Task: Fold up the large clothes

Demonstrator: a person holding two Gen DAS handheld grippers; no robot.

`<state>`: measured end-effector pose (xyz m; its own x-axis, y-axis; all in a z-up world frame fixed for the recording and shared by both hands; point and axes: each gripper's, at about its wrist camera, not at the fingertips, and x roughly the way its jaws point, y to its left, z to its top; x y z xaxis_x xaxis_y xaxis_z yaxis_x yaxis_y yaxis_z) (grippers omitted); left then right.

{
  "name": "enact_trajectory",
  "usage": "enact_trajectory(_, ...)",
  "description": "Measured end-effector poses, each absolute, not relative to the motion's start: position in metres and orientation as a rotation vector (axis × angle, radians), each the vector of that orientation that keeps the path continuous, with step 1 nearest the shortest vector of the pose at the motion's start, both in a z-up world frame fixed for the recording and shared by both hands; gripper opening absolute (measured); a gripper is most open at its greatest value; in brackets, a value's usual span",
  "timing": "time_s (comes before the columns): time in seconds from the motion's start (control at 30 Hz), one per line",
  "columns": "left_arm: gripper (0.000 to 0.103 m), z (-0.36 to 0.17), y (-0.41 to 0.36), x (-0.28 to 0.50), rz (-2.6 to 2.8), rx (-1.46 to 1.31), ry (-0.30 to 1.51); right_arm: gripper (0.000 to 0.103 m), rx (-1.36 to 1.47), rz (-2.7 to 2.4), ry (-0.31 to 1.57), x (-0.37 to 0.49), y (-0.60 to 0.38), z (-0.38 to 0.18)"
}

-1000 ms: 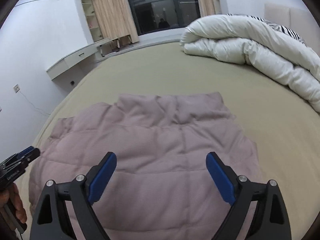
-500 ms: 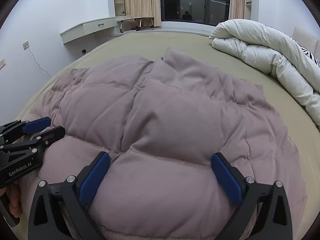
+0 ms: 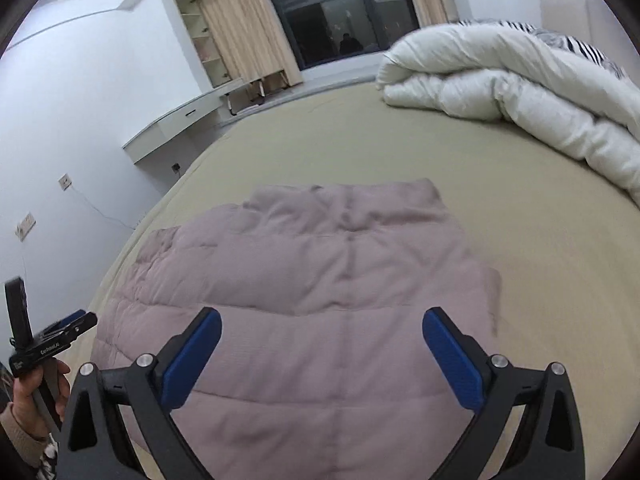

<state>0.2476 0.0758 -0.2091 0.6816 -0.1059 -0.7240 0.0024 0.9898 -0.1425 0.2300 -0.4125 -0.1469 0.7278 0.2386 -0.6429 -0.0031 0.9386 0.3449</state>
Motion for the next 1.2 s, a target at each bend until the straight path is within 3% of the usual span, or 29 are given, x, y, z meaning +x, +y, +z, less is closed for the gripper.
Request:
enact_trajectory(0.2,0.092,-0.238,0.143,0.262,-0.131,-0.427,0.948,0.103,0.634,0.137,0.900,0.231,-0.506,-0.201)
enact_trajectory(0.33,0.092,-0.264,0.137,0.287,-0.268,-0.551,1.036,0.103,0.790,0.218,0.957,0.239,-0.524,-0.234)
enact_trajectory(0.5,0.092,-0.296,0.149,0.312,-0.355,-0.717,1.071,0.102,0.793,0.307,0.972,0.255,-0.522,-0.244)
enact_trajectory(0.6,0.092,-0.309,0.151,0.328,-0.391,-0.767,1.079,0.090,0.823,0.410,0.986,0.271,-0.518,-0.249)
enact_trajectory(0.87,0.089,-0.337,0.171,0.355,-0.456,-0.899,1.074,0.089,0.790,0.568,1.031,0.309,-0.486,-0.256)
enact_trajectory(0.93,0.084,-0.340,0.173,0.365,-0.452,-0.885,1.087,0.089,0.781,0.585,1.046,0.320,-0.480,-0.257)
enact_trajectory(1.03,0.061,-0.345,0.173,0.380,-0.460,-0.909,1.094,0.089,0.776,0.592,1.057,0.331,-0.471,-0.259)
enact_trajectory(1.1,0.055,-0.346,0.170,0.390,-0.457,-0.915,1.092,0.086,0.769,0.588,1.054,0.334,-0.469,-0.260)
enact_trajectory(1.2,0.040,-0.351,0.169,0.393,-0.472,-0.931,1.090,0.070,0.740,0.590,1.028,0.329,-0.467,-0.256)
